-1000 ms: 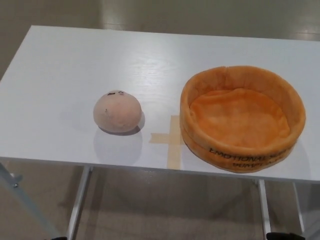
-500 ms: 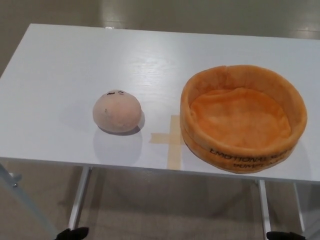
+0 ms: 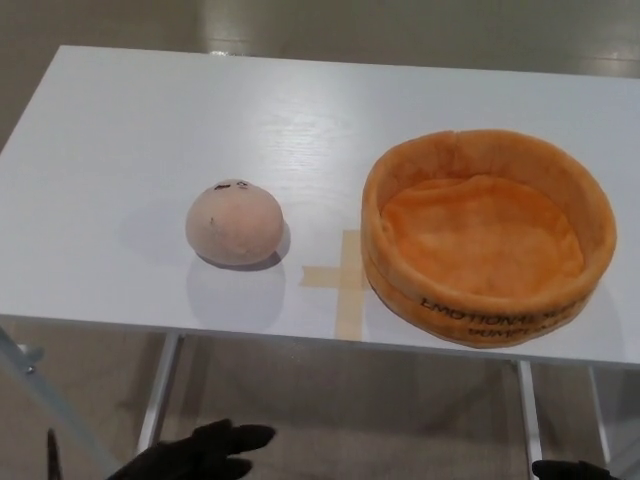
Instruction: Use the left hand to pick up the pink round toy on the left and place it inside the orange plate on the desk.
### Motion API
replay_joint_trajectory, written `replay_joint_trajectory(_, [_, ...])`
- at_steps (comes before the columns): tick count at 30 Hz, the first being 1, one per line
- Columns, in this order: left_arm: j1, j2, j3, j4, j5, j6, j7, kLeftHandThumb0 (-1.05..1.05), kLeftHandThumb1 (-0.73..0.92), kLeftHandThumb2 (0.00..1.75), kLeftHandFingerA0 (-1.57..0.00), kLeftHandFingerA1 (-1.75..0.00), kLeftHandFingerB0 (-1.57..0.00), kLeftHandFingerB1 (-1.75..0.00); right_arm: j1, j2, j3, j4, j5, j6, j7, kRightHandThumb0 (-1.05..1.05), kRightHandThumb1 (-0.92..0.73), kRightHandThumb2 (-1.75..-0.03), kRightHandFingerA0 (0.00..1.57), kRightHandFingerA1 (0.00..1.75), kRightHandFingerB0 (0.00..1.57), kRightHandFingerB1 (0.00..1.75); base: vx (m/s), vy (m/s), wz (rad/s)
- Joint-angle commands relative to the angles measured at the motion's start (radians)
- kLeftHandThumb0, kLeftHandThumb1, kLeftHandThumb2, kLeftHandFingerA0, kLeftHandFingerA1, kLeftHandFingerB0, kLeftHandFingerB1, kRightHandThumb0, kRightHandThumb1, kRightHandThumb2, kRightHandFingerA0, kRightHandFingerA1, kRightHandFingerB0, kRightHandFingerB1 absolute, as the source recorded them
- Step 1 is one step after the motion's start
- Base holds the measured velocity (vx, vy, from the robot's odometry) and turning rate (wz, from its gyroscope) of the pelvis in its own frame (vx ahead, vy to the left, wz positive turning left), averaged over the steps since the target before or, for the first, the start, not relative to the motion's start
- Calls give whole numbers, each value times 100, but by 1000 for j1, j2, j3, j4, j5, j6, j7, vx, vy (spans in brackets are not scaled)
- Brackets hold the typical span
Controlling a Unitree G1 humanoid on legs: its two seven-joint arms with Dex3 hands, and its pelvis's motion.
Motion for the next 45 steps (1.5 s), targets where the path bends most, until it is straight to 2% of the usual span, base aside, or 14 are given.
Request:
replay_joint_trajectory(1, [81, 162, -141, -533, -302, 234, -394, -43, 52, 66, -22, -40, -21, -35, -5, -8, 2, 9, 3, -22, -12, -31, -55, -55, 65, 59, 66, 52, 0, 0, 0])
replay_joint_trajectory(13, [27, 242, -53, -840, -483, 279, -354, -46, 51, 68, -19, -39, -18, -35, -14, -11, 9, 9, -5, -19, -11, -33, -55, -55, 65, 60, 66, 52, 0, 0, 0])
replay_joint_trajectory(18, [-31, 185, 46, -895, -520, 279, -226, -27, 49, 58, -17, -36, -18, -30, -19, -5, 2, 8, 1, -17, -11, -31, -54, -55, 67, 62, 69, 54, 0, 0, 0])
replay_joint_trajectory(21, [-99, 141, 91, -860, -524, 295, -177, -26, 49, 58, -16, -36, -17, -30, -18, -7, 9, 10, -8, -16, -15, -29, -55, -55, 66, 59, 68, 52, 0, 0, 0])
replay_joint_trajectory(23, [-156, 108, 119, -807, -455, 273, -131, -25, 47, 56, -19, -35, -20, -30, -19, -9, 11, 11, -10, -12, -13, -31, -54, -55, 67, 59, 69, 52, 0, 0, 0])
replay_joint_trajectory(24, [-227, 84, 140, -729, -299, 209, -64, -16, 31, 84, -10, -52, -8, -50, -18, -9, 13, 11, -12, -13, -16, -33, -54, -55, 67, 61, 68, 52, 0, 0, 0])
replay_joint_trajectory(25, [-278, 67, 152, -669, -210, 164, -32, -15, 32, 84, -8, -52, -6, -50, -18, -9, 16, 12, -15, -10, -21, -32, -54, -55, 67, 60, 69, 52, 0, 0, 0])
replay_joint_trajectory(30, [-379, 36, 159, -501, -99, 70, 1, -16, 35, 85, -2, -51, 0, -47, -19, -8, 11, 13, -5, -11, -12, -32, -54, -55, 68, 62, 70, 53, 0, 0, 0])
replay_joint_trajectory(31, [-435, 32, 153, -398, -42, 42, 37, -25, 41, 54, -8, -26, -17, -29, -19, -6, 7, 14, 0, -14, -8, -31, -54, -55, 67, 61, 70, 54, 0, 0, 0])
replay_joint_trajectory(39, [-597, 69, 81, -105, 217, -4, 207, -27, 41, 53, -3, -24, -16, -29, -12, -4, 15, 12, -11, -24, -15, -30, -54, -55, 68, 63, 71, 55, 0, 0, 0])
replay_joint_trajectory(41, [-665, 89, 27, 20, 325, -9, 296, -34, 29, 66, 0, -20, -9, -35, -14, -3, 7, 13, 0, -15, 1, -30, -55, -56, 68, 63, 70, 54, 0, 0, 0])
replay_joint_trajectory(43, [-690, 97, 2, 66, 371, -14, 338, -34, 29, 66, 0, -20, -9, -35, -14, -3, 5, 14, 2, -11, 4, -30, -55, -56, 68, 63, 70, 54, 0, 0, 0])
replay_joint_trajectory(44, [-700, 99, -8, 86, 383, -11, 350, -33, 39, 53, 0, -21, -12, -27, -13, -3, 4, 14, 3, -12, 6, -29, -55, -56, 69, 63, 71, 54, 0, 0, 0])
replay_joint_trajectory(45, [-707, 99, -15, 100, 386, -11, 356, -33, 39, 53, 0, -21, -12, -27, -12, -4, 4, 13, 3, -14, 7, -29, -55, -56, 69, 63, 71, 54, 0, 0, 0])
